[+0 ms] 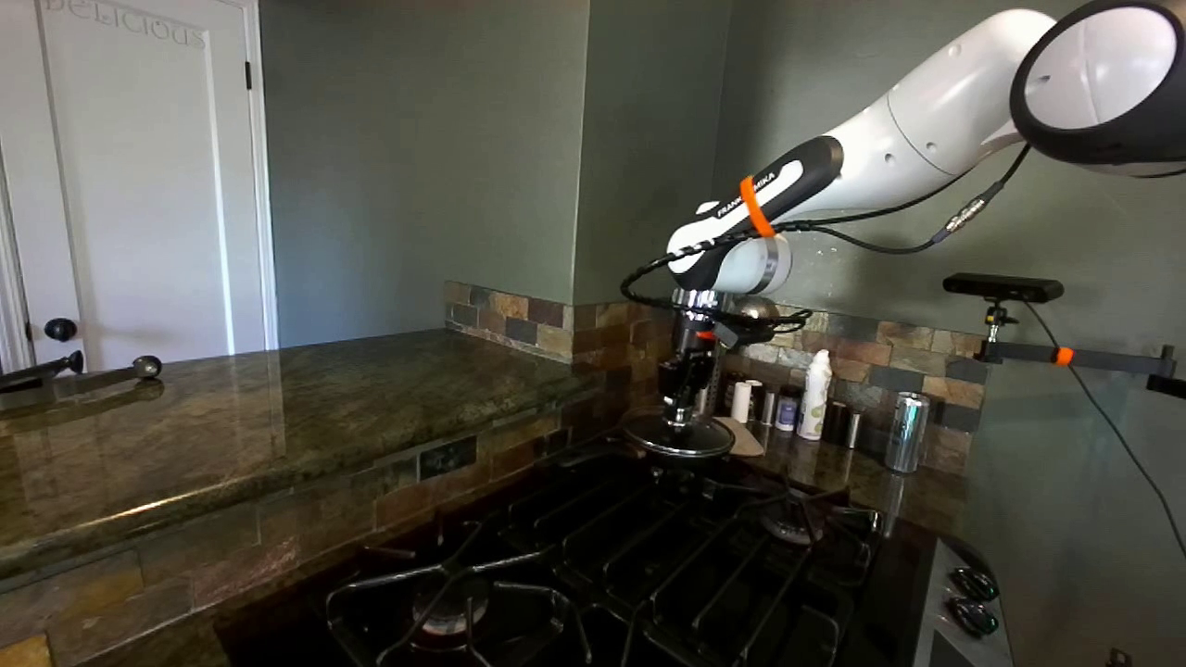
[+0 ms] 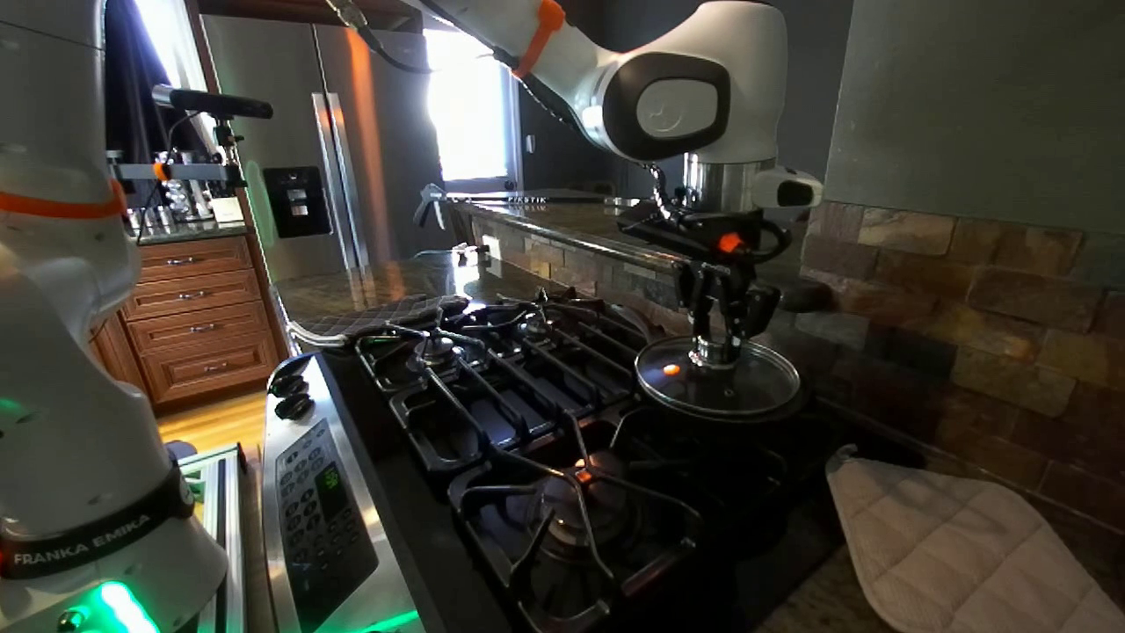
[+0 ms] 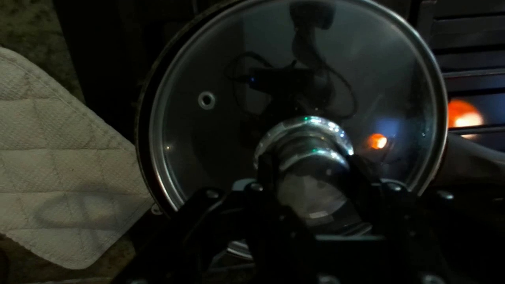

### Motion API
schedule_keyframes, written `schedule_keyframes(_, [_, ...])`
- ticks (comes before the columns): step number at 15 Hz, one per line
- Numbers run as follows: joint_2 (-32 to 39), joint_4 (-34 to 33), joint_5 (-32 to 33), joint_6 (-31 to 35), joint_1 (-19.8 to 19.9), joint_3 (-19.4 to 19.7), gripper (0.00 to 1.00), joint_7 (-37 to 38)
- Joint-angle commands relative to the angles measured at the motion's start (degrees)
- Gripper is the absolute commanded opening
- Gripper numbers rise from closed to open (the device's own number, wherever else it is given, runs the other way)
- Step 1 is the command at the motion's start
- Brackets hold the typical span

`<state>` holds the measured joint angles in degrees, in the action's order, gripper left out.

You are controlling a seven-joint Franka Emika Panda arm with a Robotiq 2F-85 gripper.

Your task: Move the black pan to the right then put the lid on top

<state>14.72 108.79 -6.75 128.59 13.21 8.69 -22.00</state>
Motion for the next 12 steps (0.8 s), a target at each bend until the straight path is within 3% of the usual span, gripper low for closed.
schedule_keyframes(1, [-0.58,0.01,-0.14,-0.32,0.58,-0.13,0.23,2.32])
schedule_keyframes(12, [-0.47,-0.91,-1.1,-0.53,0.85,-0.45,0.23,3.76])
